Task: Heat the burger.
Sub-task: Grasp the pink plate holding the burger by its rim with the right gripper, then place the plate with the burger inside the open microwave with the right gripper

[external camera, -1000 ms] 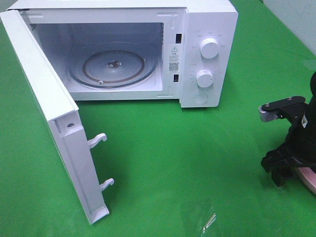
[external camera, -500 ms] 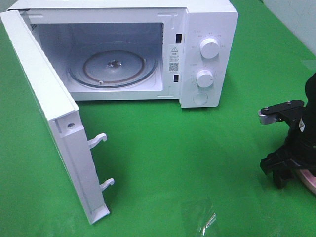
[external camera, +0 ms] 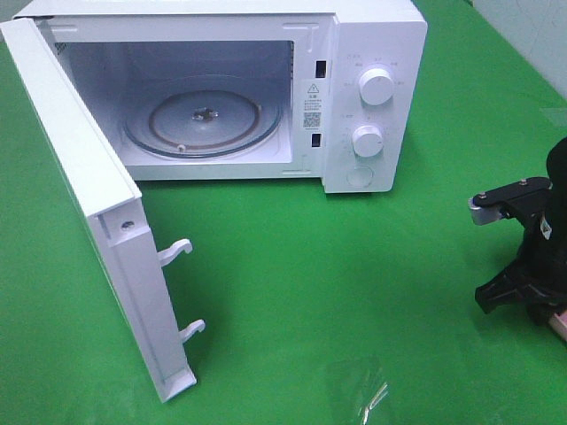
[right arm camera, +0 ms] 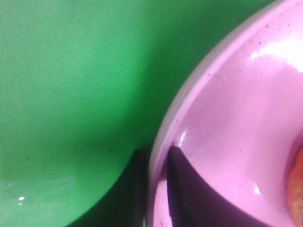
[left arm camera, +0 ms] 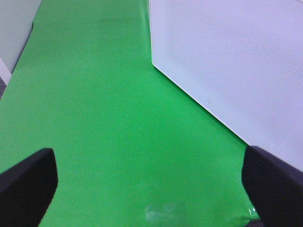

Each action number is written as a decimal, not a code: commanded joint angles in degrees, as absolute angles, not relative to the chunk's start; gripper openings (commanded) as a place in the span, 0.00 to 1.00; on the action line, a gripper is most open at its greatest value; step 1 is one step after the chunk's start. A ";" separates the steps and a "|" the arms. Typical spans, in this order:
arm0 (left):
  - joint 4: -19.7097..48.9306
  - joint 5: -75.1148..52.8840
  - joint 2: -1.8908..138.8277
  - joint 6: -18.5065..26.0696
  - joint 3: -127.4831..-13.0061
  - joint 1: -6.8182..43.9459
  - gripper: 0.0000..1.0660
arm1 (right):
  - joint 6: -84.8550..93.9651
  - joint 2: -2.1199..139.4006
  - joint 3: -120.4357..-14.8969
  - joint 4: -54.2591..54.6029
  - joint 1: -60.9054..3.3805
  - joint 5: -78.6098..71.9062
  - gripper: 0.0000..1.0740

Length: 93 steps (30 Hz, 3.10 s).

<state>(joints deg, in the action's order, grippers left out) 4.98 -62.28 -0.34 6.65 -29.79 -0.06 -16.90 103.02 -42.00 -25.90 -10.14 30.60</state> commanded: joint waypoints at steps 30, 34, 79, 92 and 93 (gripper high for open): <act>4.87 -61.36 -1.32 6.42 -29.62 0.00 0.92 | -28.88 91.10 -35.98 -38.45 -26.13 47.56 0.00; 4.87 -61.36 -1.32 6.42 -29.62 0.00 0.92 | -29.85 87.83 -33.69 -38.45 -29.28 47.96 0.00; 4.87 -61.36 -1.32 6.42 -29.62 0.00 0.92 | -22.23 72.02 -28.25 -42.23 -72.31 53.23 0.00; 4.87 -61.36 -1.32 6.42 -29.62 0.00 0.92 | -13.18 72.02 -28.25 -47.78 -72.31 51.34 0.00; 4.87 -61.36 -1.32 6.42 -29.62 0.00 0.92 | -13.18 72.02 -28.25 -47.78 -72.31 51.34 0.00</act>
<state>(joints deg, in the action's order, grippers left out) 4.98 -62.28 -0.34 6.65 -29.79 -0.06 -14.55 72.48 -28.30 -44.00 -72.14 50.25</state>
